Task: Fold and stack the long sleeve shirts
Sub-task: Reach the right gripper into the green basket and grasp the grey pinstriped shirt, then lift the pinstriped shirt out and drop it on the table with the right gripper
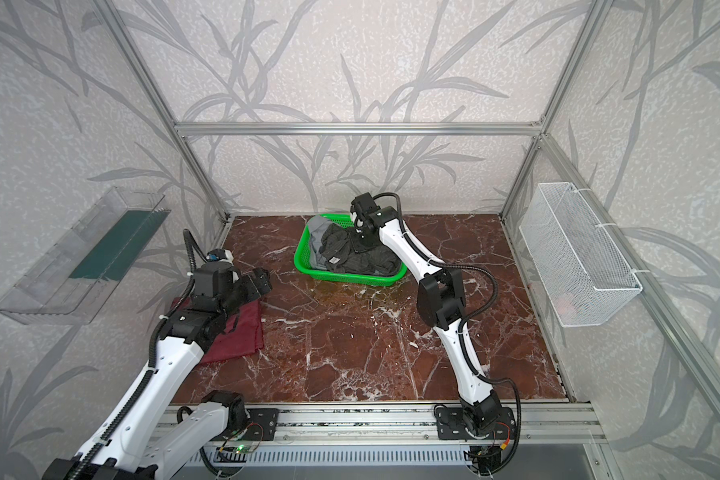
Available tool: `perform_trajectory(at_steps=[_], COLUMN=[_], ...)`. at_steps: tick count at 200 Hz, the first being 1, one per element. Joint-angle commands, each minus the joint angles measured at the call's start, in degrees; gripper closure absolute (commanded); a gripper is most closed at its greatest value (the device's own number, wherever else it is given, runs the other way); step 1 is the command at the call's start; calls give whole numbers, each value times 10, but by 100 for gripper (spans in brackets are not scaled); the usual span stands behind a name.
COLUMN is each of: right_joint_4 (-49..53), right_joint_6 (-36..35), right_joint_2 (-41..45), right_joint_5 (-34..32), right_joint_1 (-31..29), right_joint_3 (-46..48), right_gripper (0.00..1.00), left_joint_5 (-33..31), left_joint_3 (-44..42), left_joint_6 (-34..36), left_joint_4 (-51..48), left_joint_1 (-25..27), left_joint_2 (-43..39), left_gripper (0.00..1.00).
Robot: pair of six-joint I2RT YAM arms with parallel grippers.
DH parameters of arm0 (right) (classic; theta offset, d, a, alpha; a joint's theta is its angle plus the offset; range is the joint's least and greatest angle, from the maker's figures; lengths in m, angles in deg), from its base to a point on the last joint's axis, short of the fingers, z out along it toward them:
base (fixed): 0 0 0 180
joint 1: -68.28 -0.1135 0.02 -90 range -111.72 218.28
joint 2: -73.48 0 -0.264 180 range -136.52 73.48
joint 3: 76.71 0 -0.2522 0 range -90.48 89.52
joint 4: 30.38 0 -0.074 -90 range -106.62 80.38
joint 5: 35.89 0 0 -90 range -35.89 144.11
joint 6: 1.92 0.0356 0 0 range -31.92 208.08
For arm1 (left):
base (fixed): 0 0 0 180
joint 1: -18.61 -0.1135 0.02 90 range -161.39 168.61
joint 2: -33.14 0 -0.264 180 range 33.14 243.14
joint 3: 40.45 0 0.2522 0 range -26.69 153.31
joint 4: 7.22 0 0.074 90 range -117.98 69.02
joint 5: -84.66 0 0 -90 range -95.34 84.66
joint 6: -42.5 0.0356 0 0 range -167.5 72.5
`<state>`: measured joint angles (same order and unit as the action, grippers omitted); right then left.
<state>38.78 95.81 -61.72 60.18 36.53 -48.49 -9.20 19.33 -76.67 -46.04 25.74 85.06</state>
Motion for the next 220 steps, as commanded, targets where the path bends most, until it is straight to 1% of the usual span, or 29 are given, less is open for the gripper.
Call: perform_trajectory(at_steps=[1,19,41,62,73,82,102,118,138,148,157,167,175,177,179,183,195,202,207,220], right_joint_4=[57,68,78,102,99,92,79,71,60,50,37,19,-5,-17,-21,-37,-85,-109,-128,-157], right_joint_6=[-33,-46,-54,-60,-71,-83,-95,-85,-65,-51,-42,-29,-20,-19,-18,-17,-14,-16,-15,5], right_joint_2=[103,137,170,199,229,260,315,356,409,436,460,488,516,528,531,546,581,593,599,600], right_joint_5=[19,13,21,56,58,44,23,9,24,32,34,27,20,14,12,-2,-62,-85,-95,-93], right_joint_1=[-26,-36,-39,-50,-72,-100,-157,-190,-220,-237,-252,-264,-265,-265,-266,-266,-265,-265,-260,-236], right_joint_3=[-99,-144,-170,-205,-206,-201,-197,-196,-184,-157,-112,-50,24,54,59,103,218,273,315,381], right_gripper=[100,100,100,100,100,100,100,100,100,100,100,100,100,100,100,100,100,100,100,100], left_joint_5=[4,4,4,-1,-6,-12,-47,-75,-104,-114,-120,-127,-130,-131,-131,-132,-131,-129,-128,-123], left_joint_3=[19,18,18,18,18,18,15,8,3,3,4,6,6,6,6,6,5,5,5,6], left_joint_6=[-4,-4,-4,-4,-4,-3,-6,-9,-15,-16,-18,-21,-21,-23,-23,-24,-28,-28,-29,-29], left_joint_4=[-10,-9,-9,-10,-10,-10,-10,-6,-8,-9,-11,-16,-17,-17,-17,-18,-18,-18,-19,-19], left_joint_1=[0,1,0,0,0,0,-1,-3,-6,-7,-9,-11,-13,-13,-14,-15,-17,-18,-19,-19], left_joint_2=[-7,-8,-9,-14,-18,-24,-47,-70,-87,-92,-93,-93,-93,-94,-93,-92,-91,-90,-88,-83], left_gripper=[1,1,1,1,1,2,2,2,2,2,2,2,2,1,1,2,1,1,1,1])
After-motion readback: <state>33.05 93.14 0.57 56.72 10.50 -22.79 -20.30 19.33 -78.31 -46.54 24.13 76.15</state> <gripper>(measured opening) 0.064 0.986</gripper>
